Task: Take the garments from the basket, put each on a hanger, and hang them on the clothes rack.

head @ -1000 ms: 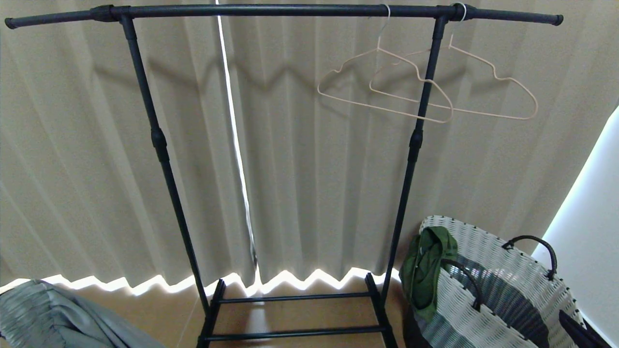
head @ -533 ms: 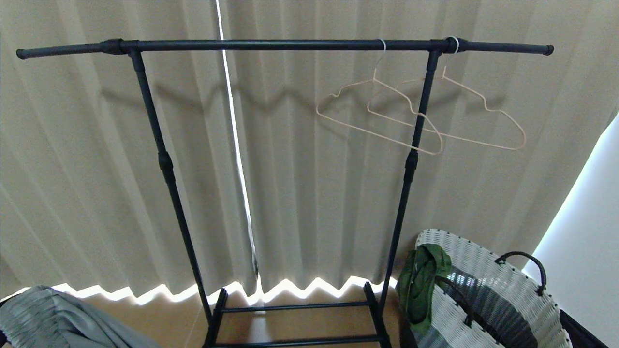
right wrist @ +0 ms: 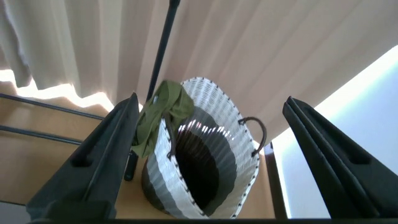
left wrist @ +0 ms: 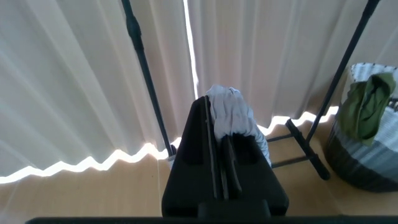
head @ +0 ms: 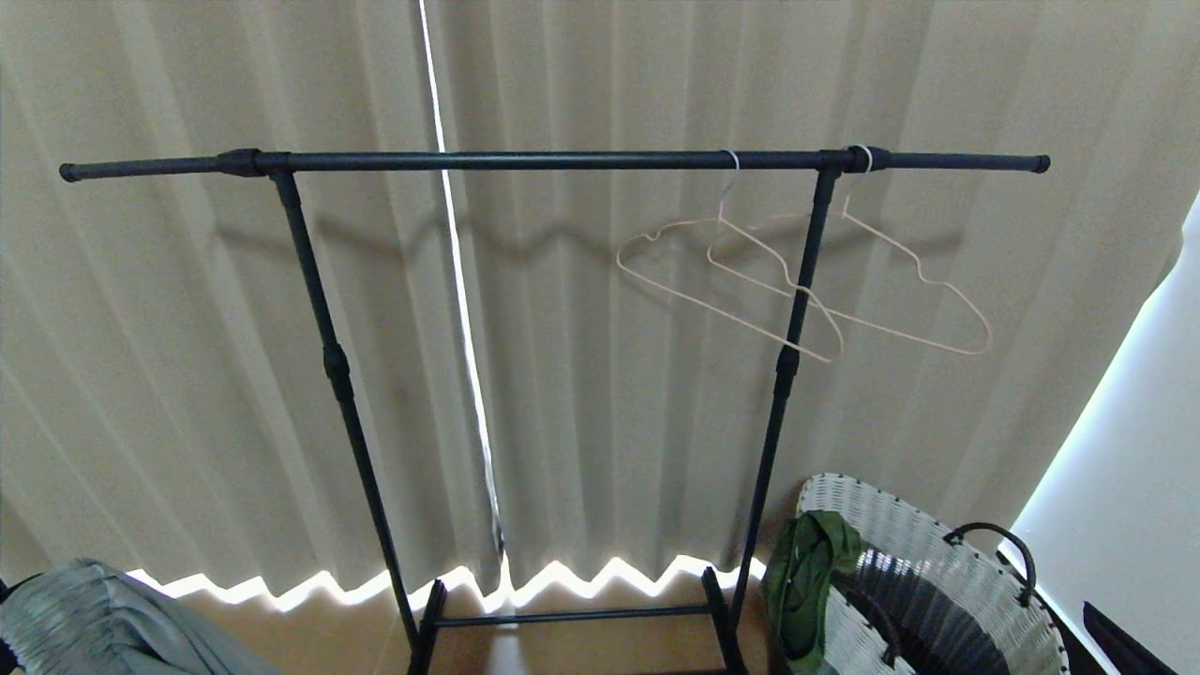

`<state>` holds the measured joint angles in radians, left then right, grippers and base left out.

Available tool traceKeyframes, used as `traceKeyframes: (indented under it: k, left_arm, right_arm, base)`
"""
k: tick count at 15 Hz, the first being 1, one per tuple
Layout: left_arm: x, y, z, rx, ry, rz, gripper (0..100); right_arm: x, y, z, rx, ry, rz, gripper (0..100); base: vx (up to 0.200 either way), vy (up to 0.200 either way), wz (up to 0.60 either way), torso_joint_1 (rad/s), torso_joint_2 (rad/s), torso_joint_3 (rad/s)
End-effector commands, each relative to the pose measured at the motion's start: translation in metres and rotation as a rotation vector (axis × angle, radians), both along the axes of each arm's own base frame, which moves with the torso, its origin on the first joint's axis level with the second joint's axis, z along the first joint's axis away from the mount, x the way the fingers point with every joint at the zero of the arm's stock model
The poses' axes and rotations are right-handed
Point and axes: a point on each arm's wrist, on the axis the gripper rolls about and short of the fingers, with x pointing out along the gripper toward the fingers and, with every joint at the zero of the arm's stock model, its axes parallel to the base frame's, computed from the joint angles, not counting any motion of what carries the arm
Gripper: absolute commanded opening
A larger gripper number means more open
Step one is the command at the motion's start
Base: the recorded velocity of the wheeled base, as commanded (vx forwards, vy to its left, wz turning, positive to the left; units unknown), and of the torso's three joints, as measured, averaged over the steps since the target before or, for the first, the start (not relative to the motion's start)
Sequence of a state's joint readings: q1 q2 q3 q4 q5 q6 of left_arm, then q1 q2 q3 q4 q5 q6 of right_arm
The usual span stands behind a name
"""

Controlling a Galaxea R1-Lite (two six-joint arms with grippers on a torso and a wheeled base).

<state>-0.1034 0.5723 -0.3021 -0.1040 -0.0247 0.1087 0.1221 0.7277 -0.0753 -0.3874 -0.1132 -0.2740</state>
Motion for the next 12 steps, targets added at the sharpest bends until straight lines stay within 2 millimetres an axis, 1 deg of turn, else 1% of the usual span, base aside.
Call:
traceKeyframes:
  k: [1,10,12]
  left_arm:
    - [0.0002,-0.0001,0.0,-0.001,0.001,-0.001,0]
    - [0.0002,-0.0002,0.0004,-0.011,0.001,-0.005,0]
    - [0.0002,-0.0002,0.0,-0.011,0.002,-0.005,0]
  right_arm:
    - [0.0005,0.0001,-0.0002,-0.001,0.004,0.0,100]
    - [-0.0002,0.0001,-0.003,-0.002,0.014,0.003,100]
    - [-0.0002,0.0001,-0.003,-0.002,0.014,0.003,100]
  base:
    - [0.0,0.0,0.0,0.212,-0.49,-0.281]
    - [0.0,0.0,0.0,0.231,-0.51,-0.28]
    - [0.0,0.0,0.0,0.097,-0.2,-0.117]
